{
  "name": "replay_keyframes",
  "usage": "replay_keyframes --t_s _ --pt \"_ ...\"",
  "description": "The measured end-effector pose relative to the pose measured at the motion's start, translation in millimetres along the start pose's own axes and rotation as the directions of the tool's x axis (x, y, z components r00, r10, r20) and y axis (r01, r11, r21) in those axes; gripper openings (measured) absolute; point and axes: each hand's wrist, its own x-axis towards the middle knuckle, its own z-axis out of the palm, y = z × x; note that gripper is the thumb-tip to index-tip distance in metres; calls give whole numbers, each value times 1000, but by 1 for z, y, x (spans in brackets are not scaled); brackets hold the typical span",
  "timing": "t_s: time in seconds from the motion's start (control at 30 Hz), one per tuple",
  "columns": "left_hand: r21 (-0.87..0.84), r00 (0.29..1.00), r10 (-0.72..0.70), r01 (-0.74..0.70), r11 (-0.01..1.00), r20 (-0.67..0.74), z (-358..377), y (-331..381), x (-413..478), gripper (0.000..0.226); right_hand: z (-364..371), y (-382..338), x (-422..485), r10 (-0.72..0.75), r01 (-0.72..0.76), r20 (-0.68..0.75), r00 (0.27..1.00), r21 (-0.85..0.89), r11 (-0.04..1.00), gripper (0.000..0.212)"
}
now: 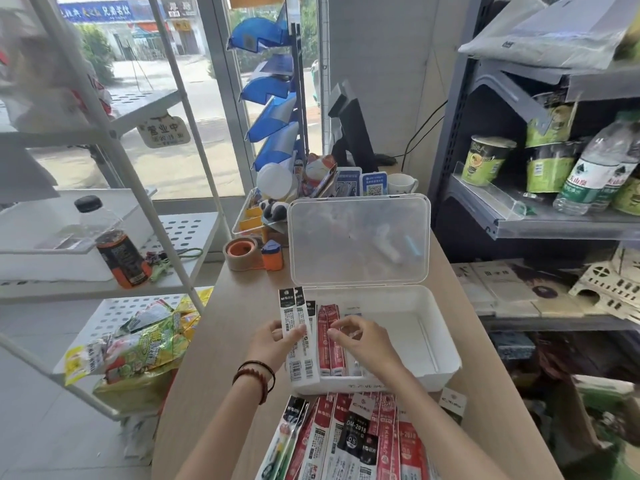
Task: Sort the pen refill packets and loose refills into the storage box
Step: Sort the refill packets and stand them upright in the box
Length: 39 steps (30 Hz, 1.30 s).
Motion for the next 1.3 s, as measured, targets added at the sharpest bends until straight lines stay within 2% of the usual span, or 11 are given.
replay_keyframes --t_s 0.07,0.17,0.3,0.7,0.8,0.93,1.07,1.3 --pt "-17 1000 5 -6 1000 -10 0 1 0 26 -7 -10 -7 -58 58 -8 998 126 990 13" --pt "-10 999 34 -34 999 -14 2 3 -3 22 -10 -20 -13 -94 83 40 995 207 975 22" --pt "4 997 72 -72 997 3 4 0 -10 21 -8 -22 -16 -91 73 96 991 174 982 33" --pt "80 998 68 -67 995 -10 9 -3 -10 28 -12 -27 -19 -33 -18 194 980 255 967 31" --pt "42 997 77 -77 996 2 6 1 -13 29 -13 -27 -19 -24 -31 203 979 263 964 32" --pt "-51 994 83 -86 995 -66 -5 4 -19 29 -14 -28 -18 -6 -39 152 988 289 957 29" --pt "-16 983 94 -97 995 -161 -21 3 -22 28 -12 -31 -12 40 -58 88 995 209 976 25" --pt "14 988 102 -101 995 -112 -35 -2 -21 37 5 -37 2 46 -46 -1 999 89 995 20"
